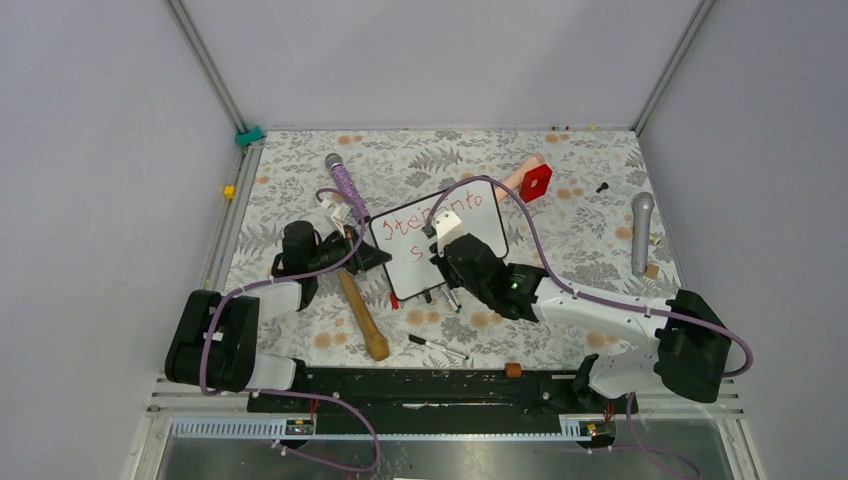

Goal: Write a sentence on the whiteboard

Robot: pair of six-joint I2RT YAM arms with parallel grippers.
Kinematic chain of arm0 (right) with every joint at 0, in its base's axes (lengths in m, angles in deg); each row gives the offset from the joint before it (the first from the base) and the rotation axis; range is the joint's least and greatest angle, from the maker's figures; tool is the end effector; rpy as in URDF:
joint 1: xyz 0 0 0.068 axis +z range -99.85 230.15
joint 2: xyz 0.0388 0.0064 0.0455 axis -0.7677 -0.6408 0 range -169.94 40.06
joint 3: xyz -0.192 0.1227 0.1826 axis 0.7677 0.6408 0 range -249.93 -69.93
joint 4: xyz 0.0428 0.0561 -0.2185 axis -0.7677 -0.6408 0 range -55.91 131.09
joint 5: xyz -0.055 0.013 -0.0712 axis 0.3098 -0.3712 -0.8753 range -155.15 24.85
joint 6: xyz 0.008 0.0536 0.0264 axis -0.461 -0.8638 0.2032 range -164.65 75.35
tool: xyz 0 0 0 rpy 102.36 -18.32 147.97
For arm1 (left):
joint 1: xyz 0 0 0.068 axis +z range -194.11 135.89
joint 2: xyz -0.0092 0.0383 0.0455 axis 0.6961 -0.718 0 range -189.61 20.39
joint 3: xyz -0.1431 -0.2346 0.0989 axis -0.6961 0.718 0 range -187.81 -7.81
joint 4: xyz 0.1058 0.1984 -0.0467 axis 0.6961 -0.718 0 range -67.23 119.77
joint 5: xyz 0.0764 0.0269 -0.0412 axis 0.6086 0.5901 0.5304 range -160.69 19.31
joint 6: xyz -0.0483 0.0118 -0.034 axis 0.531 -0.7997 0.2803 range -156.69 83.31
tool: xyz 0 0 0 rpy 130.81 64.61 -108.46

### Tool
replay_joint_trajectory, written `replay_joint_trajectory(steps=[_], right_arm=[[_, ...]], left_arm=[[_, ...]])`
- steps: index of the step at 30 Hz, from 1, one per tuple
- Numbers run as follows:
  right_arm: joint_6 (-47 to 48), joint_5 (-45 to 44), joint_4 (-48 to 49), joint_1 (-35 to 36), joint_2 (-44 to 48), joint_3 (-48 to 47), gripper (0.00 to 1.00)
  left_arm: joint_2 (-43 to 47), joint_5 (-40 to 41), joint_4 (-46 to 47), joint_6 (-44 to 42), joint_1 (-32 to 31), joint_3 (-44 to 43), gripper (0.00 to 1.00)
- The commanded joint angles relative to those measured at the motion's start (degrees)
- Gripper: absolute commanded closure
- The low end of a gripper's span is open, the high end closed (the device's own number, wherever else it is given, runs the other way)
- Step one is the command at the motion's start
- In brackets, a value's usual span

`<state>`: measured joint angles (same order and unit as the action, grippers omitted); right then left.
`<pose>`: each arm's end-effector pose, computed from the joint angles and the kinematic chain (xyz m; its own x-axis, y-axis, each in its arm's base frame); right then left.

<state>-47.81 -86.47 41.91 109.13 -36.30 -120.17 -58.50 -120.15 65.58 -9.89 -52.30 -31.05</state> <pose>0.1546 0.2256 0.3009 -0.2546 -0.3238 -0.9113 -0.6160 0.7807 -0.1053 0.2235 -0.0664 0.2170 -0.6605 -0.2012 -0.7233 0.5627 0.5051 -0.6544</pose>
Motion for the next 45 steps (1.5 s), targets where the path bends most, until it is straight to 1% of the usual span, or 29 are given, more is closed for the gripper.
replay_joint_trajectory(steps=[1,29,45], right_arm=[[1.04,0.54,1.83,-0.17,-1.16,-1.62,1.0],[1.64,0.71,3.7,-0.18,-3.89,-4.36,1.0],[1.28,-2.05,2.61,-0.35,-5.89,-6.3,1.0]], left_arm=[[-1.0,6.73,-2.51,-2.37,0.54,-0.93,1.0],[-1.1,6.95,-2.79,-2.38,0.54,-1.01,1.0],[-1.01,6.99,-3.01,-2.5,0.54,-0.89,1.0]])
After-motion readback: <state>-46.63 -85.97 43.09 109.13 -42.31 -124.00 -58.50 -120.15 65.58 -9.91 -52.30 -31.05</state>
